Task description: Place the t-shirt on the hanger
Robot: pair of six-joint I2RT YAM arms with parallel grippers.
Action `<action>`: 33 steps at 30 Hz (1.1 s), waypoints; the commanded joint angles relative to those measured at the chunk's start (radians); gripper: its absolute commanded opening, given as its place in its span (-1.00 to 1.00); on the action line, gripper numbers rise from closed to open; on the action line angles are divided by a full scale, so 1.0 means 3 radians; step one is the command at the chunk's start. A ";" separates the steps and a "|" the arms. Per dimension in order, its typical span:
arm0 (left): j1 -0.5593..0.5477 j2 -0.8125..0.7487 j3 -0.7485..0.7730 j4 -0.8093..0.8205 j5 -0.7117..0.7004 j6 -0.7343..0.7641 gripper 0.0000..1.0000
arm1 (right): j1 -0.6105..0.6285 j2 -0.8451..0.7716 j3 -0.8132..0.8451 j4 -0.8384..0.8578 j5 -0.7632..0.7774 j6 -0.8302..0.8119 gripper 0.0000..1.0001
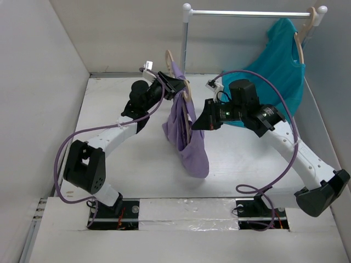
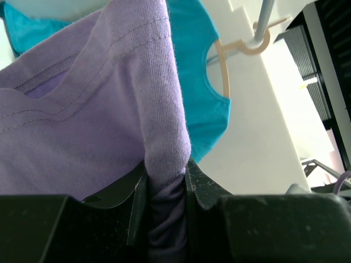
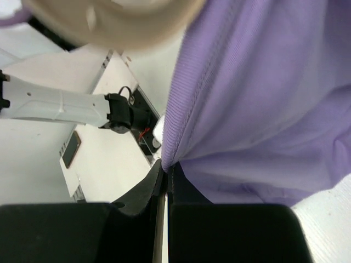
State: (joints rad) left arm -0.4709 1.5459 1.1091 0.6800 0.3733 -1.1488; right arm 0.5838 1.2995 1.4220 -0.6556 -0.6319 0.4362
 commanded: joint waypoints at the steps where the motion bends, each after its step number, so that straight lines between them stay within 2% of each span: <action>1: 0.0097 -0.0096 0.0306 0.0265 0.0008 0.0030 -1.00 | 0.0028 -0.0205 -0.0035 -0.0157 -0.0036 -0.0119 -1.00; 5: -0.0092 -0.0004 0.0296 0.0346 0.0029 -0.0041 -1.00 | 0.0063 -0.0200 0.0000 0.0042 -0.0128 0.0053 -1.00; 11: -0.0281 0.0032 -0.0092 0.0668 -0.0017 -0.0403 -1.00 | 0.0063 0.0045 0.0353 0.0518 -0.0026 0.0279 -1.00; 14: -0.0281 -0.0060 -0.0261 0.0796 0.0054 -0.0543 -1.00 | 0.0063 -0.0026 0.0052 0.0707 0.0188 0.0341 -1.00; 16: -0.0281 -0.0213 -0.0312 0.0424 0.0049 -0.0537 -1.00 | 0.0017 -0.0143 -0.0284 0.0957 0.0331 0.0422 -1.00; 22: -0.0281 -0.0367 -0.0659 0.0341 0.0351 -0.0920 -1.00 | 0.0017 -0.0195 -0.0521 0.1030 0.0281 0.0224 -1.00; 26: -0.0251 -0.0418 -0.0895 0.0479 0.0489 -0.1242 -1.00 | 0.0017 -0.0292 -0.0843 0.1254 0.0551 0.0218 -1.00; 33: -0.0286 -0.0464 -0.0966 0.0280 0.0622 -0.1273 -1.00 | -0.0024 -0.0113 -0.1053 0.1367 0.0644 0.0381 -1.00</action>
State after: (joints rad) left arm -0.5488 1.4681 0.8246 0.7158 0.4992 -1.4872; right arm 0.5835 1.2598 1.1084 -0.3466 -0.4763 0.5282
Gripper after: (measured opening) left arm 0.192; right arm 0.036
